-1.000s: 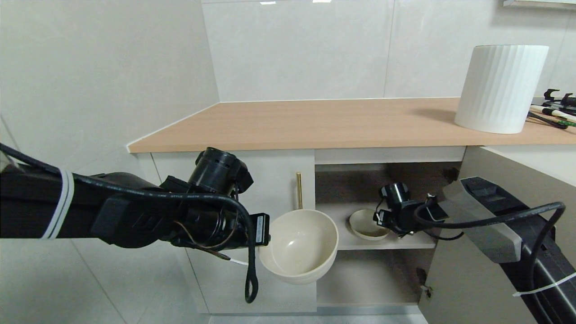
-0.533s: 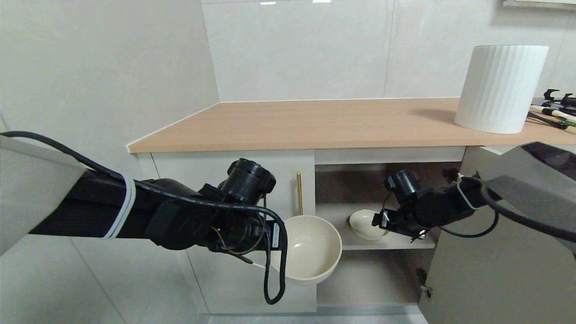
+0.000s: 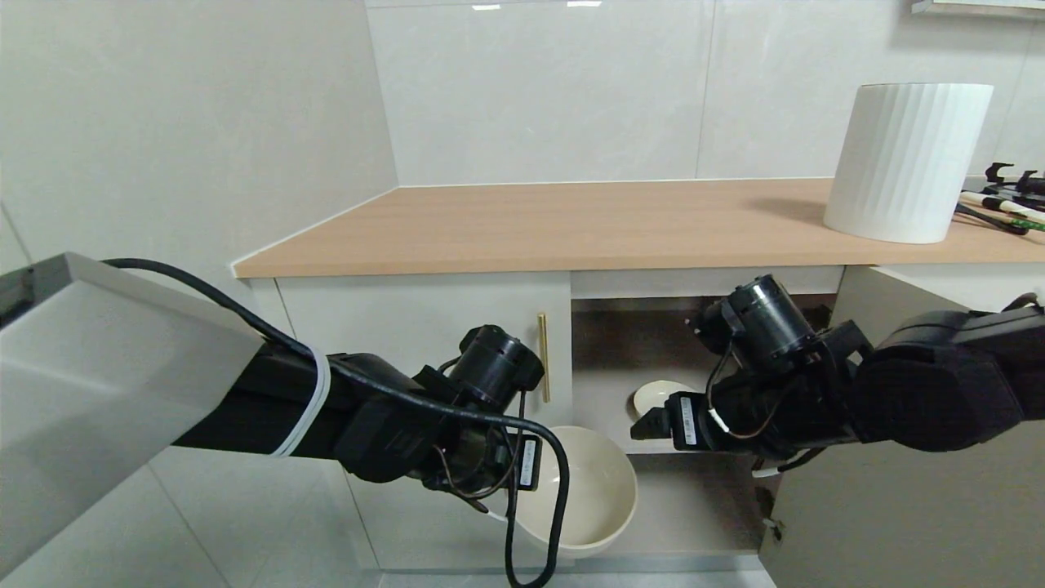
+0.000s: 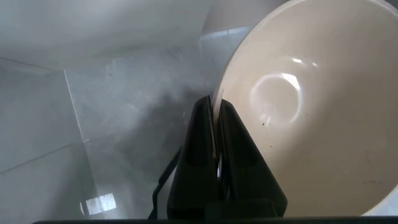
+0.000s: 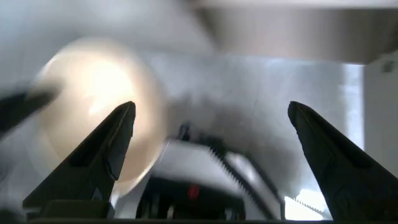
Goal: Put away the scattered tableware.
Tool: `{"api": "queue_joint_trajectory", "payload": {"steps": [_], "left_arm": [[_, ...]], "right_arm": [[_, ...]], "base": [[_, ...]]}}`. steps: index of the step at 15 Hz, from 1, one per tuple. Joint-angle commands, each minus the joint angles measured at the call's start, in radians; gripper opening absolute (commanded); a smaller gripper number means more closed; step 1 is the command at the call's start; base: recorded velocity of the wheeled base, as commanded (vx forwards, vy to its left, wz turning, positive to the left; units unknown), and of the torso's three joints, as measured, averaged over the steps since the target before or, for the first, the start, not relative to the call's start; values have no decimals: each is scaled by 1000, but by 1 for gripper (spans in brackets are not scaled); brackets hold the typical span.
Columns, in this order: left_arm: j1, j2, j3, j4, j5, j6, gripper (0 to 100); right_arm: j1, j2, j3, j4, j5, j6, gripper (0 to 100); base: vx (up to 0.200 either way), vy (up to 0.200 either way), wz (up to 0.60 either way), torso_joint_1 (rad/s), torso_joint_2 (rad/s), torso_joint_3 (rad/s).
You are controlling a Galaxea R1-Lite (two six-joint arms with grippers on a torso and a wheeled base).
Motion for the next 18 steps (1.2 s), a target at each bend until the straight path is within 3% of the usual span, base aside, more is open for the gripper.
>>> {"api": "queue_joint_trajectory", "payload": {"steps": [1, 8, 9, 18], "left_arm": [[-6, 3, -1, 0, 0, -2, 0], [-23, -11, 4, 0, 2, -2, 0], [-23, -11, 2, 0, 3, -2, 0], [-23, -5, 2, 0, 8, -3, 0]], "right_arm": [[51, 4, 10, 5, 1, 2, 100], [93, 139, -4, -7, -4, 3, 100], [93, 141, -7, -7, -4, 5, 0], [93, 156, -10, -8, -5, 8, 0]], "base": [[0, 0, 0, 0, 0, 0], [0, 0, 0, 0, 0, 0], [0, 0, 0, 0, 0, 0], [0, 0, 0, 0, 0, 0]]}}
